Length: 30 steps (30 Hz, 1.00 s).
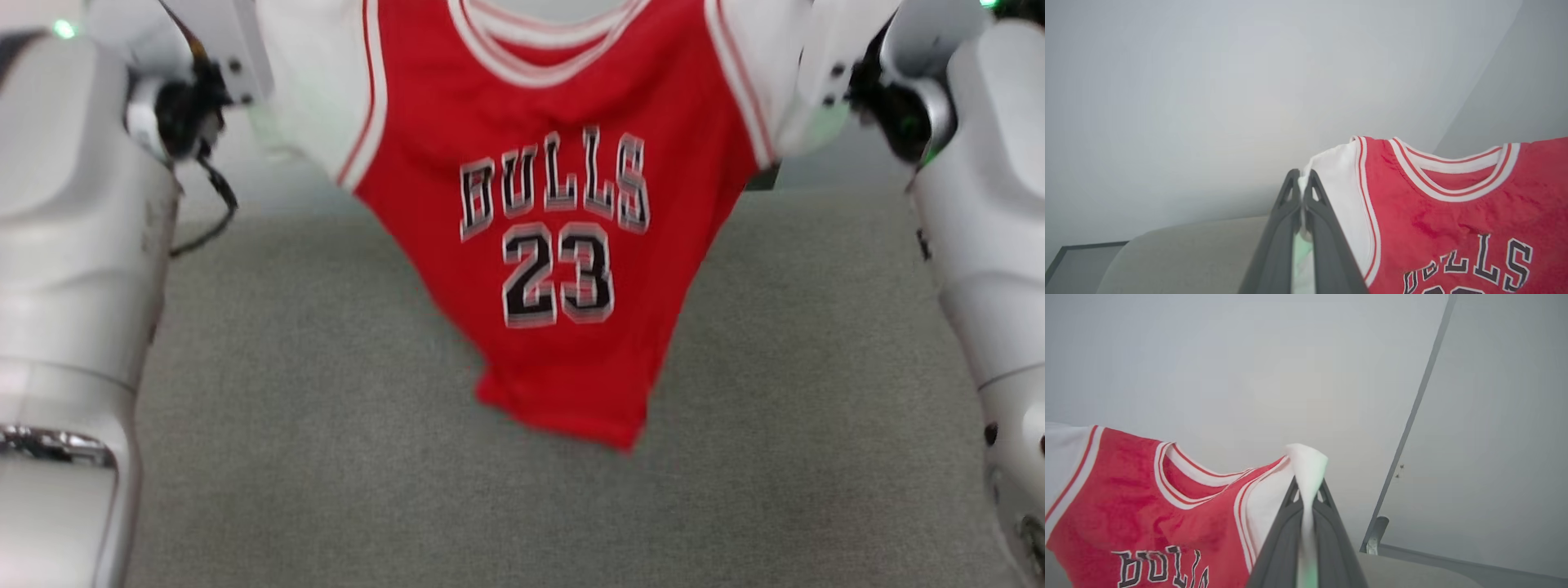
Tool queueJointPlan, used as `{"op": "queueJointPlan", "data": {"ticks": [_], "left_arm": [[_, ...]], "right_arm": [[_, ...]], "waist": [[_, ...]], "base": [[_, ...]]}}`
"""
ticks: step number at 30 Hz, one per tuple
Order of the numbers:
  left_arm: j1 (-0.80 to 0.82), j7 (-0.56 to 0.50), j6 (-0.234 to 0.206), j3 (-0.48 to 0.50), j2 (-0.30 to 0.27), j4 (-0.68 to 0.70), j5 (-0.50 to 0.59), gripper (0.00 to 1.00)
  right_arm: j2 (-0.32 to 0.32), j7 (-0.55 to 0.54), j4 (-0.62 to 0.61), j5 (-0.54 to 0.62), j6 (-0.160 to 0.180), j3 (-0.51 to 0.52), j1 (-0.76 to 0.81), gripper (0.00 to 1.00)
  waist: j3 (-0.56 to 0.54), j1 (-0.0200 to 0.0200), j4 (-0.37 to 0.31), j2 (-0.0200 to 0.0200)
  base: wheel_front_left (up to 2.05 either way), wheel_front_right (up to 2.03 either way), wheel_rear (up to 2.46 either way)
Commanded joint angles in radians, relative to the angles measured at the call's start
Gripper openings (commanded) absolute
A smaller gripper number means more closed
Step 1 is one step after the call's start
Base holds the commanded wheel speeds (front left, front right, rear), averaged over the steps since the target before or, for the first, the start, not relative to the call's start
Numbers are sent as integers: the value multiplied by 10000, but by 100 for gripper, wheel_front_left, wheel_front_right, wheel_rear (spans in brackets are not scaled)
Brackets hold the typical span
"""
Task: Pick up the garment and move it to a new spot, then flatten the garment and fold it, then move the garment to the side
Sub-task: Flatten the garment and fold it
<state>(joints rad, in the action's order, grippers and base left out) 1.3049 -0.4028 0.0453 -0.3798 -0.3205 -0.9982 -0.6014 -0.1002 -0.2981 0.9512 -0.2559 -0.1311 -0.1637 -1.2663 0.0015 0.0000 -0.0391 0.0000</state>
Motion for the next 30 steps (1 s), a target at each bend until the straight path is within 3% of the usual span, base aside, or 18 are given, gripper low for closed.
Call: {"op": "queueJointPlan", "data": {"ticks": [1, 11, 18, 30], "left_arm": [[285, 333, -76, 106, 9, -115, -48, 0], [1557, 1967, -429, 185, 127, -839, 156, 0], [2227, 2718, -221, 296, 174, -1383, 41, 0], [4811, 4215, -21, 144, 169, -1300, 357, 0]], "right_arm": [[-12, 515, 207, 2, 8, -91, -300, 0], [185, 2136, 1786, -55, 8, -584, -1817, 0], [185, 3131, 2434, 15, 8, -803, -2399, 0], [-525, 4960, 2455, 414, 8, -1019, -4572, 0]], "waist": [[-271, 0, -109, 0], [-340, 0, -192, 0], [278, 0, -300, 0], [3942, 0, -67, 0]], "base": [[0, 0, 0], [0, 0, 0], [0, 0, 0], [0, 0, 0]]}}
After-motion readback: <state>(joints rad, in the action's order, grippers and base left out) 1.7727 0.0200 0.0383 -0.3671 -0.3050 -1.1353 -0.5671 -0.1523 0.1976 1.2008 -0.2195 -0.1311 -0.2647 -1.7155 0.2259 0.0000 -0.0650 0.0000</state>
